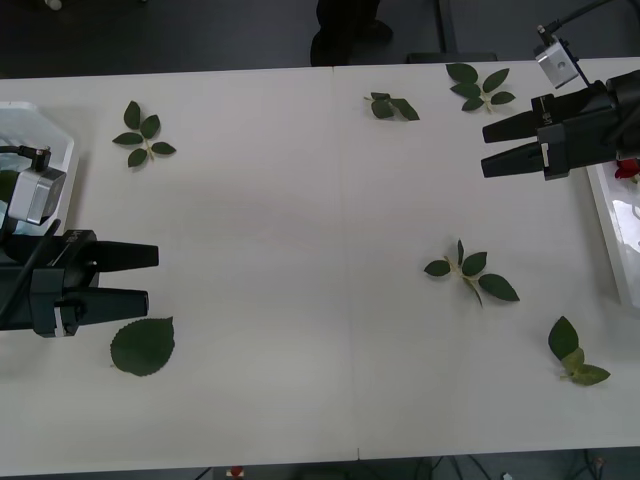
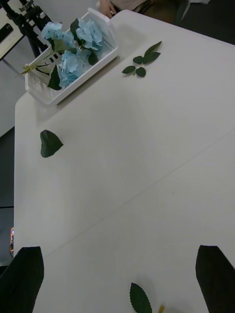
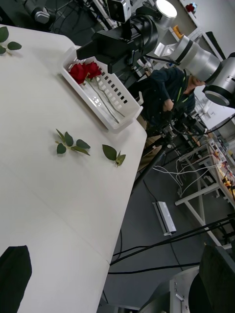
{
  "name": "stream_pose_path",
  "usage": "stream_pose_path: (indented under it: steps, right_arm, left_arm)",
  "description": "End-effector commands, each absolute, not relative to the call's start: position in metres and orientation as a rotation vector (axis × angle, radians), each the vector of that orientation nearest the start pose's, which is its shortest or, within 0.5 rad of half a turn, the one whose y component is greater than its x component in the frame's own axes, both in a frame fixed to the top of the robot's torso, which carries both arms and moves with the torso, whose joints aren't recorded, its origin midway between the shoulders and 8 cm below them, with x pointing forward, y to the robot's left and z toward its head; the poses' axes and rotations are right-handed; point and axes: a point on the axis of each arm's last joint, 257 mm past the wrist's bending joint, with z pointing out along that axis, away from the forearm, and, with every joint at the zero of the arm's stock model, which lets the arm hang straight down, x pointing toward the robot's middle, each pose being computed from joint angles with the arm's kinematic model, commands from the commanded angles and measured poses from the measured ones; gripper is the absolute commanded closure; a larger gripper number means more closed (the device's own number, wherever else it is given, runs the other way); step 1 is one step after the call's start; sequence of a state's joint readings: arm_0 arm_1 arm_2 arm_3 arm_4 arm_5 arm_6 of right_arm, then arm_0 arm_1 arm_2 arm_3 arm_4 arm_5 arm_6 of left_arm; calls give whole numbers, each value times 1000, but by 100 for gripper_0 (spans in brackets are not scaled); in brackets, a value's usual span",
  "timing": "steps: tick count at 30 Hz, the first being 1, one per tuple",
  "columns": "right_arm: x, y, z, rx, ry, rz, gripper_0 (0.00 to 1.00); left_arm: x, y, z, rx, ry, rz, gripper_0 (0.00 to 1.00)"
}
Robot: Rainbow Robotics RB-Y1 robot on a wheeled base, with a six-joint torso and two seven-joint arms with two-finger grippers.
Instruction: Place the red flowers into the right box and the blue flowers into the left box. If a person shows an open palm, hand one flower to the person first, then continue sorting.
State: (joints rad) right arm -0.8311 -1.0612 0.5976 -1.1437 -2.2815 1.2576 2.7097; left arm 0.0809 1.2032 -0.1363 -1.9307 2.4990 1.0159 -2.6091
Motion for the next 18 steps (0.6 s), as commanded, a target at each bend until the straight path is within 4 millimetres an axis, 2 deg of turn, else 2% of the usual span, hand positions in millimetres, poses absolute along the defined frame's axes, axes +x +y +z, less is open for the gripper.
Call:
stream_pose_path:
  steps: [1,8,10,18]
  right_arm:
    - [495,-201,-84,-1179,1826,869,10]
    - [495,-201,-84,-1179,1826,869,10]
    - [495,-201,-84,-1179,1826,869,0]
    - [495,-201,-84,-1179,1826,869,0]
  left_arm:
    - [311,166,-106,960,1733,-1210,0]
    - [311,166,-106,960,1733,-1210,0]
    - [311,166,-106,960,1733,-1210,0]
    - [311,166,-106,960,1733,-1210,0]
